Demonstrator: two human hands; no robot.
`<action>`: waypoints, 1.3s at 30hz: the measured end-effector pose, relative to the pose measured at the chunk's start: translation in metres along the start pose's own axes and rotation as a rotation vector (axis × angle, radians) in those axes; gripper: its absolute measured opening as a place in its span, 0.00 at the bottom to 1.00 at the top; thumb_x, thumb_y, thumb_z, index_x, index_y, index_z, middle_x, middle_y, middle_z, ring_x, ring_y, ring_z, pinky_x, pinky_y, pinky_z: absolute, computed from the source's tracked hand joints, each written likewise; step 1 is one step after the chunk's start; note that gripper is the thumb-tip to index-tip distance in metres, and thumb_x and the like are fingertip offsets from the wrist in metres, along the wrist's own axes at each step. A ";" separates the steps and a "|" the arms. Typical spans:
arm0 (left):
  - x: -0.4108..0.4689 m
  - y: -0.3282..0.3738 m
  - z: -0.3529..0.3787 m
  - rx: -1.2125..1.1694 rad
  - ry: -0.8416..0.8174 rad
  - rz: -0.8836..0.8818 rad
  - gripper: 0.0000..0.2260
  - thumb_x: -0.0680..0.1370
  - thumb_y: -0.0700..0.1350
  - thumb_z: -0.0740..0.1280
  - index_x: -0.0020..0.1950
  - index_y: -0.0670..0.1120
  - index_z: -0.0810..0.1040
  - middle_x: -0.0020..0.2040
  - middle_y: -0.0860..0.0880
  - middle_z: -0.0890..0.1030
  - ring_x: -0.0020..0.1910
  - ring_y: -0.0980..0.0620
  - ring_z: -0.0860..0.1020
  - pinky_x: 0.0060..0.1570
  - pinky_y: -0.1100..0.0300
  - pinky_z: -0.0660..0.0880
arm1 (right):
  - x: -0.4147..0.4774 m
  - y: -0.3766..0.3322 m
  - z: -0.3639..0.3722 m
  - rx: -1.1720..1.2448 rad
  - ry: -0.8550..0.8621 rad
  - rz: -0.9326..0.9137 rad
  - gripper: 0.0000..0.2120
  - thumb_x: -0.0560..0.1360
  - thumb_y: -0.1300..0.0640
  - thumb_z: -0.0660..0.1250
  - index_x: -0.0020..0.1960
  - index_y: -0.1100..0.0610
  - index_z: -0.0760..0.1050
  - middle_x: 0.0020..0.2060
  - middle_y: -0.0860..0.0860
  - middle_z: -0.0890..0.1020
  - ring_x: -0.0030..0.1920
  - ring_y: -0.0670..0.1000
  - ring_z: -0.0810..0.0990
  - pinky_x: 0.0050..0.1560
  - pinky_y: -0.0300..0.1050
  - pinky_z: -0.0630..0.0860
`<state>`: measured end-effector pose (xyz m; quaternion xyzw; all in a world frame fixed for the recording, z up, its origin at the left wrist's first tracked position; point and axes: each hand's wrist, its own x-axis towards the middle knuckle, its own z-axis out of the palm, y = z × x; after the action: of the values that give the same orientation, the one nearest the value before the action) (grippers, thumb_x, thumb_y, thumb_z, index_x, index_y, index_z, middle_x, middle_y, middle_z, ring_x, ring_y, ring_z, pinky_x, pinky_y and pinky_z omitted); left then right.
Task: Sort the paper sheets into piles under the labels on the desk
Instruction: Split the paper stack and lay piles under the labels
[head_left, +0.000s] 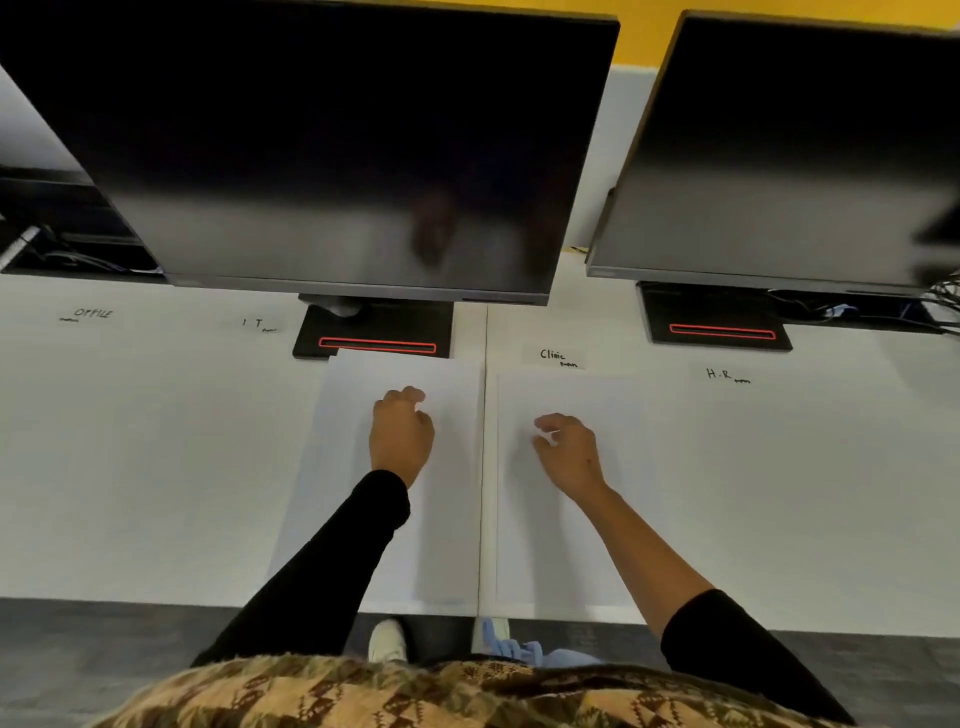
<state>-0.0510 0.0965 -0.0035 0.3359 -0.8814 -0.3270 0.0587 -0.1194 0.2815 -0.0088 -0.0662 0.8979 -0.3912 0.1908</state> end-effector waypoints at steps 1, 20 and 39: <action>0.005 -0.007 -0.007 0.041 0.003 -0.036 0.16 0.78 0.36 0.60 0.66 0.41 0.72 0.63 0.40 0.75 0.62 0.44 0.71 0.60 0.56 0.71 | -0.002 -0.008 0.008 0.030 -0.041 -0.011 0.15 0.76 0.64 0.63 0.62 0.62 0.74 0.61 0.57 0.77 0.56 0.52 0.76 0.57 0.37 0.70; 0.025 -0.082 -0.055 0.238 -0.302 -0.179 0.25 0.77 0.39 0.58 0.73 0.39 0.56 0.64 0.37 0.72 0.64 0.38 0.70 0.63 0.53 0.67 | -0.026 -0.080 0.091 -0.123 -0.199 0.111 0.31 0.77 0.57 0.62 0.75 0.54 0.52 0.69 0.58 0.68 0.67 0.59 0.70 0.65 0.51 0.71; 0.026 -0.090 -0.072 -0.060 -0.308 -0.229 0.31 0.77 0.41 0.64 0.75 0.41 0.52 0.69 0.37 0.67 0.69 0.39 0.65 0.68 0.50 0.64 | -0.042 -0.100 0.106 0.249 0.095 0.149 0.23 0.77 0.72 0.56 0.72 0.64 0.60 0.69 0.59 0.68 0.66 0.55 0.72 0.65 0.42 0.67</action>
<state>0.0021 -0.0092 -0.0064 0.3780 -0.8259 -0.4052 -0.1043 -0.0423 0.1521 0.0100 0.0434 0.8528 -0.4870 0.1832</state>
